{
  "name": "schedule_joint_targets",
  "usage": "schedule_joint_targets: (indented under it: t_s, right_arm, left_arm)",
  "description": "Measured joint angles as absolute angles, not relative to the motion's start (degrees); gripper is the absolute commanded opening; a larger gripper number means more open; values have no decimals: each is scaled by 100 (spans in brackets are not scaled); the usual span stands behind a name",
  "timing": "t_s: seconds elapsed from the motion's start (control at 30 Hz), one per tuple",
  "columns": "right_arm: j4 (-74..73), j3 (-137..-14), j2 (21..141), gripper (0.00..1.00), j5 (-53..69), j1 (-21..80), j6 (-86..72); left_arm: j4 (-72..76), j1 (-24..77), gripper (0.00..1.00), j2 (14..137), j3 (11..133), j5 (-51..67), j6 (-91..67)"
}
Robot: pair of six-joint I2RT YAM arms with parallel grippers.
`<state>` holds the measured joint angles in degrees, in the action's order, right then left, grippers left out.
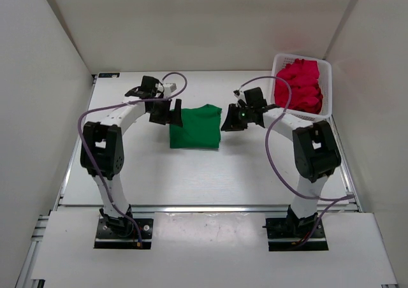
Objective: Fold and stack the t-shirts
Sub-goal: Put the neatly folded tshirt into the corner of the board with the left arm
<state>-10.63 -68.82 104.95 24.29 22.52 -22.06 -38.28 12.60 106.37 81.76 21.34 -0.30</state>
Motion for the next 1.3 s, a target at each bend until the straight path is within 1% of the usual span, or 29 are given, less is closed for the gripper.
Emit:
schedule_joint_targets:
  t_s: [0.1, 0.23, 0.43, 0.53, 0.6, 0.63, 0.67, 0.7, 0.73, 0.77, 0.8, 0.9, 0.97, 1.0, 1.03, 1.17, 1.3]
  right_arm:
    - [-1192, -7395, 10943, 33, 2152, 2255, -2239]
    - [-1393, -7778, 11421, 34, 1918, 2246, -2285]
    - [-1610, -7839, 11740, 35, 1791, 2285, -2379]
    - [-1653, -7935, 11795, 35, 1798, 2340, -2418]
    - [-1660, -8025, 11865, 35, 1802, 2370, -2449]
    - [-1662, -8075, 11911, 36, 1822, 2383, -2473]
    - [-1660, -8121, 11948, 34, 1846, 2399, -2497]
    - [-1660, -8156, 11970, 35, 1859, 2410, -2508]
    - [-1658, -8169, 11985, 35, 1861, 2418, -2515]
    - [-1658, -8176, 11992, 35, 1868, 2427, -2521]
    - [-1658, -8178, 11996, 34, 1881, 2447, -2523]
    - [-1662, -8184, 11998, 35, 1903, 2451, -2526]
    - [-1664, -8184, 11998, 34, 1903, 2443, -2512]
    - [-1669, -8184, 11998, 35, 1900, 2429, -2504]
    - [-1675, -8184, 11996, 34, 1903, 2412, -2493]
    - [-1806, -8152, 11878, 35, 1850, 2292, -2399]
    - [-1964, -8001, 11410, 36, 1726, 2018, -2261]
  left_arm:
    - [-3706, 1278, 99, 11203, 8517, 2169, -292]
    - [-3739, 1310, 99, 11738, 8578, 2005, -484]
    - [-3769, 1411, 99, 11854, 8648, 1879, -607]
    - [-3745, 1476, 95, 11874, 8674, 1892, -657]
    - [-3747, 1500, 86, 11909, 8707, 1900, -679]
    - [-3747, 1511, 84, 11955, 8750, 1935, -707]
    - [-3732, 1518, 74, 11996, 8790, 1988, -722]
    - [-3723, 1522, 67, 12033, 8823, 2036, -753]
    - [-3699, 1527, 64, 12079, 8844, 2091, -760]
    - [-3695, 1529, 53, 12136, 8882, 2169, -784]
    - [-3701, 1529, 37, 12178, 8923, 2220, -808]
    - [-3712, 1520, 14, 12392, 9054, 2432, -838]
    - [-3774, 1511, 6, 12464, 9166, 2517, -821]
    - [-3795, 1509, 2, 12486, 9207, 2515, -823]
    - [-3844, 1481, 0, 12521, 9273, 2512, -819]
    - [-3951, 1363, 0, 12610, 9476, 2449, -735]
    - [-4049, 1017, 0, 12626, 9662, 2285, -556]
